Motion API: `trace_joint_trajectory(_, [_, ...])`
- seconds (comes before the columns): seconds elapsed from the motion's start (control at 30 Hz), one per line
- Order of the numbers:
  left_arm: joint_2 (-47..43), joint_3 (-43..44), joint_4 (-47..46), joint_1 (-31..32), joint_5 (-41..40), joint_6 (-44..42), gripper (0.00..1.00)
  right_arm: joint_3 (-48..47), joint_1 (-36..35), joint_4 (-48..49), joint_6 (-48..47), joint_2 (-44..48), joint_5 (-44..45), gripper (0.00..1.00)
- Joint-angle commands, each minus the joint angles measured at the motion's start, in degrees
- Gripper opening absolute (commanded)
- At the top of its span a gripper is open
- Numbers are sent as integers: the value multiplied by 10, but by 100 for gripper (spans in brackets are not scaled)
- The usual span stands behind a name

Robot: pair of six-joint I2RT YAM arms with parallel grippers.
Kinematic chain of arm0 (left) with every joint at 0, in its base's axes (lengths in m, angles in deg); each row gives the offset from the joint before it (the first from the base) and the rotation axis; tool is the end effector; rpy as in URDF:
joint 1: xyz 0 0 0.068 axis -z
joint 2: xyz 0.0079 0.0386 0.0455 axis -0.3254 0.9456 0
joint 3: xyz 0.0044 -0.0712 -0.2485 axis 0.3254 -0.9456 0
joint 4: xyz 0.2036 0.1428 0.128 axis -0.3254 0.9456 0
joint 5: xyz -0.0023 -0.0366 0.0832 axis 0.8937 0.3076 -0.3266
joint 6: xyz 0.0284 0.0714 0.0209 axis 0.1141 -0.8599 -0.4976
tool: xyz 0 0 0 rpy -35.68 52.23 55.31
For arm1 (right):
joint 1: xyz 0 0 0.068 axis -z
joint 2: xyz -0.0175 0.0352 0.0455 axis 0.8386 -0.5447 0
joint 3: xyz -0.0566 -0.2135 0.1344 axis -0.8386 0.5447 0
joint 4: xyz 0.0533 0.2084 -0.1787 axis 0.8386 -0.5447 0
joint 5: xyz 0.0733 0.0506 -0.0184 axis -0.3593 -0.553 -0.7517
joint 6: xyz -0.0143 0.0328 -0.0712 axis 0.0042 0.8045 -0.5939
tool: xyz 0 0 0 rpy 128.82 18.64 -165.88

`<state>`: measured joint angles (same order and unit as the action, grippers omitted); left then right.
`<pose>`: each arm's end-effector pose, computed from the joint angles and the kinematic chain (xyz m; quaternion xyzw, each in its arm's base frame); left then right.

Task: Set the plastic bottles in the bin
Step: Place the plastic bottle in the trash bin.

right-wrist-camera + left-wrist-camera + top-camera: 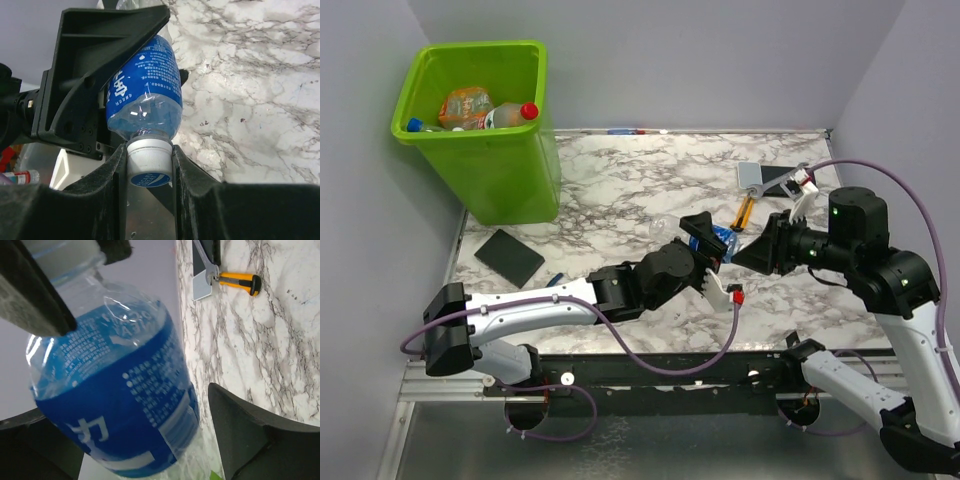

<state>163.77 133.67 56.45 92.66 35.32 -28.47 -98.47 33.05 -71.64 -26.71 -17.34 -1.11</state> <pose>0.1302 -0.3494 0.3113 0.7106 0.3449 0.1498 0.5947 0.1544 0.1024 0.4069 -0.1496 0.8441 0.3621 0.3661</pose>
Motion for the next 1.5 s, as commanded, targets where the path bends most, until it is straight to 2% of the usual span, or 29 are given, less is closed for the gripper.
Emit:
trace_joint_trajectory(0.0, [36, 35, -7, 0, -28, 15, 84, 23, -2, 46, 9, 20, -65, 1])
trace_joint_trajectory(0.1, [42, 37, -7, -2, -16, 40, 64, 38, -2, 63, 18, 31, -83, 1])
trace_joint_trajectory(0.2, [42, 27, -36, -2, -8, 36, 51, 32, -2, 70, 17, 33, -92, 1])
trace_joint_trajectory(0.23, [41, 25, -44, -2, -9, 35, 48, 27, -2, 72, 17, 33, -93, 10])
trace_joint_trajectory(0.3, [39, 21, -61, -2, -13, 33, 39, 16, -2, 79, 18, 33, -97, 58])
trace_joint_trajectory(0.33, [36, 19, -72, -2, -16, 34, 36, 11, -2, 83, 20, 33, -94, 72])
trace_joint_trajectory(0.37, [32, 18, -84, -2, -21, 37, 34, 5, -2, 88, 25, 34, -90, 91])
trace_joint_trajectory(0.4, [29, 17, -96, -3, -28, 41, 33, 0, -2, 93, 28, 35, -88, 99])
trace_joint_trajectory(0.6, [-4, 9, -143, -25, -67, 83, 27, -2, -2, 169, 59, 81, -43, 100])
trace_joint_trajectory(0.77, [-34, 44, -137, -112, -20, 258, 25, -18, -1, 243, 56, 120, -49, 100])
trace_joint_trajectory(0.93, [-58, 87, -134, -179, 38, 386, 22, 35, -2, 335, 81, 176, -52, 100])
trace_joint_trajectory(1.03, [-60, 116, -137, -207, 43, 448, 20, 58, -2, 352, 85, 197, -26, 100])
trace_joint_trajectory(1.13, [-55, 148, -142, -243, 3, 487, 15, 78, -2, 344, 89, 208, 16, 100])
trace_joint_trajectory(1.23, [-41, 202, -115, -325, -28, 575, 13, 106, -2, 344, 102, 218, 36, 100])
trace_joint_trajectory(1.33, [-43, 226, -110, -435, -1, 695, 13, 141, -2, 361, 120, 232, 39, 100])
trace_joint_trajectory(1.47, [-37, 247, -122, -557, 20, 813, 13, 177, -2, 379, 141, 241, 43, 100])
